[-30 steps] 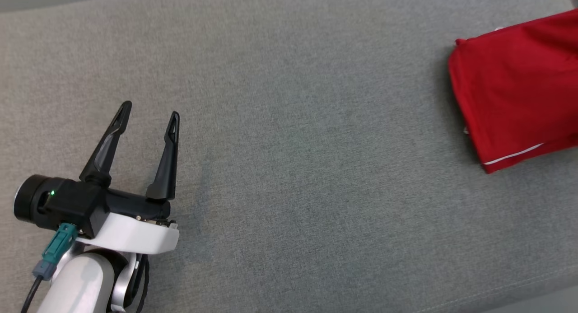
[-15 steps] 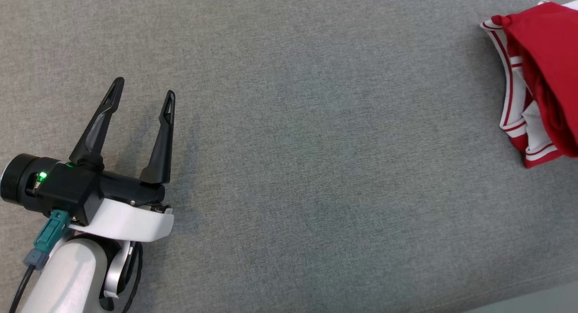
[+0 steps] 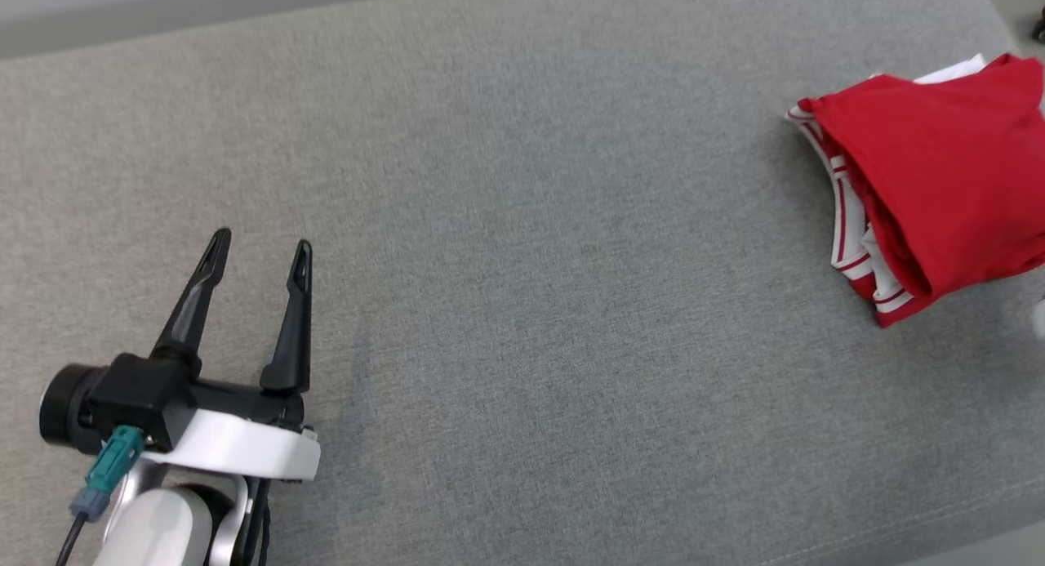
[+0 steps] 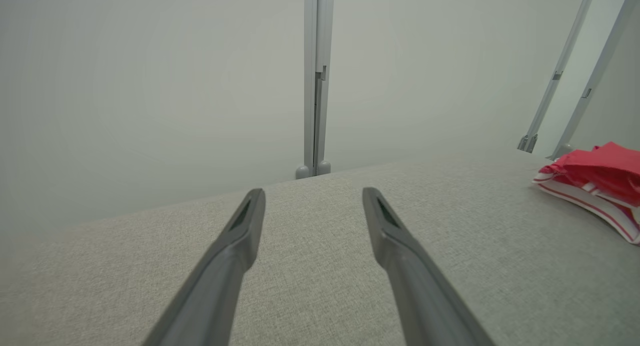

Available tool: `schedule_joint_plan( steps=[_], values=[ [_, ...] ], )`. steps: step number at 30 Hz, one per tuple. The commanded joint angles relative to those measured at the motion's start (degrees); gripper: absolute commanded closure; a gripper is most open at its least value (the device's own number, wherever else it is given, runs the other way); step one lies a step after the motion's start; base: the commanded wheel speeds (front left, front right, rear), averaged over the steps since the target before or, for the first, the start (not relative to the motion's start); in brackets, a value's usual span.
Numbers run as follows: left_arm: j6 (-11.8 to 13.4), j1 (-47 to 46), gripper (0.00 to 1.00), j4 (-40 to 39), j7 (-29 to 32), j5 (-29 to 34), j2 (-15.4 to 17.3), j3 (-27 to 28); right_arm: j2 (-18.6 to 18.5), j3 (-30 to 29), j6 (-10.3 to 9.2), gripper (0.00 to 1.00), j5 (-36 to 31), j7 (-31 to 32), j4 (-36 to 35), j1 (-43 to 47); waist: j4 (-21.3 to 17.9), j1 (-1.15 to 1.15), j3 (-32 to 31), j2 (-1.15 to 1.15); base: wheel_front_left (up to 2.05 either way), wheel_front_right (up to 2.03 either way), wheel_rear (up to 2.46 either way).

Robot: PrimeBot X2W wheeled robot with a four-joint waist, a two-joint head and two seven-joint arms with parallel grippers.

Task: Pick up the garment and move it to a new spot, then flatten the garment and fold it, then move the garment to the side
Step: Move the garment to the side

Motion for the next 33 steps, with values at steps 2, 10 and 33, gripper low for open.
schedule_joint_plan(
  steps=[2,10,33],
  values=[
    [0.55,1.39,0.00,0.64,-0.55,-0.86,-0.31,0.40,1.85,-1.49,0.00,0.00,-1.62,-0.23,-3.65,3.53,0.62,0.00,-3.73,0.00,0.00,0.00,0.00],
    [1.66,5.90,0.00,3.45,-1.90,-3.25,-1.58,1.34,10.86,-3.03,0.01,0.00,-7.45,-0.23,-17.36,15.43,3.69,0.00,-8.81,0.00,0.00,0.00,0.00],
    [3.23,15.91,0.00,8.07,-3.85,-7.05,0.04,5.50,20.26,-3.00,0.01,0.00,-14.55,6.42,-38.86,32.83,11.22,0.00,-18.60,0.00,0.00,0.00,0.00]
  ],
)
